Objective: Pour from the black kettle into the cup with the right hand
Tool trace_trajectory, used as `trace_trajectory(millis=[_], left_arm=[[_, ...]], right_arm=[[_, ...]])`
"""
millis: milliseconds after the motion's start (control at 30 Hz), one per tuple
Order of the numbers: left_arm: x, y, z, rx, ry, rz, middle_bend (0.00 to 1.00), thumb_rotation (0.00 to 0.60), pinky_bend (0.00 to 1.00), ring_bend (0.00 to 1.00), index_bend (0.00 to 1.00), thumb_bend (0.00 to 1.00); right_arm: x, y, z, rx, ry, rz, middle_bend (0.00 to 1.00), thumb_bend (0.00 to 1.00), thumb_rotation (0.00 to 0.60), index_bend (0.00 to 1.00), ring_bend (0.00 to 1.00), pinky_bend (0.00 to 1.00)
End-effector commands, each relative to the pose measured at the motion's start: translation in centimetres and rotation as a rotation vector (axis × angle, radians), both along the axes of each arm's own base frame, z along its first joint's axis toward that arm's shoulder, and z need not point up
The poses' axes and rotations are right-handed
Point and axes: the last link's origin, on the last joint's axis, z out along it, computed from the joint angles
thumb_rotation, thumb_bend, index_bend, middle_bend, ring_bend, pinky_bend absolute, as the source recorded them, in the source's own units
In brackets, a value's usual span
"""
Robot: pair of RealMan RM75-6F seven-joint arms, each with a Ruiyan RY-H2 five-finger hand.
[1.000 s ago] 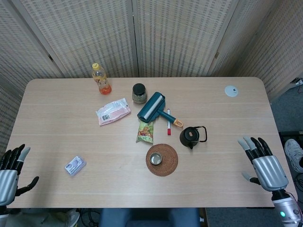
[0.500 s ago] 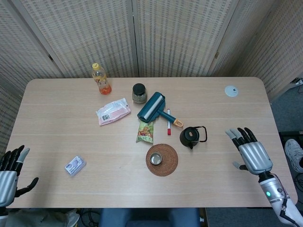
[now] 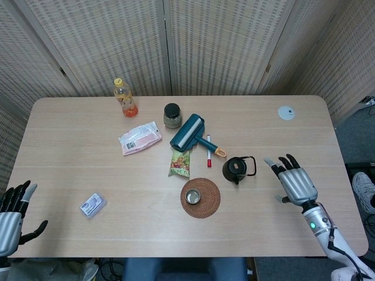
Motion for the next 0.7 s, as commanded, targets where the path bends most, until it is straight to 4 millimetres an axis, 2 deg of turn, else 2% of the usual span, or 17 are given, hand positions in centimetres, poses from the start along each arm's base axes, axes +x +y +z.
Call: trace_trajectory(millis=[33,300,400,500,700], left_arm=[[0.0,0.0,-0.1,-0.002,-0.001,-0.001,0.0,0.6,0.0,0.01,0.0,0.24],[0.0,0.0,-0.2,-0.005,0.0,-0.001,0.0,0.6,0.0,0.01,0.0,0.24],[0.0,0.0,-0.2,-0.007,0.001,0.001,0.0,0.6,0.0,0.01,0.0,0.24],[0.0,0.0,-0.2,-0.008,0.002,0.001,0.0,0.6,0.0,0.01,0.0,0.24],[0.0,-0.1,-0.1,-0.007,0.001,0.001,0.0,0.6,0.0,0.01,0.0,0.24]], right_arm=[[-0.1,-0.7,-0.7,0.013,0.006,-0.014,0.28,0.03,0.6,0.1,0.09,0.04],[-0.9,-2.0,-1.9,0.017,0.026,-0.042,0.27,0.04,0.6,0.1,0.09,0.04],[-1.1,-2.4,-2.4,0.027,0.032,-0.059,0.2,0.02,0.6,0.1,0.09,0.04],[-0.9,-3.0,-2.9,0.042,0.036,-0.068,0.12,0.0,0.6,0.04,0.05,0.04],[0.4,-4.4,-4.2,0.063,0.024,-0.05,0.09,0.0,0.6,0.02,0.01,0.04]])
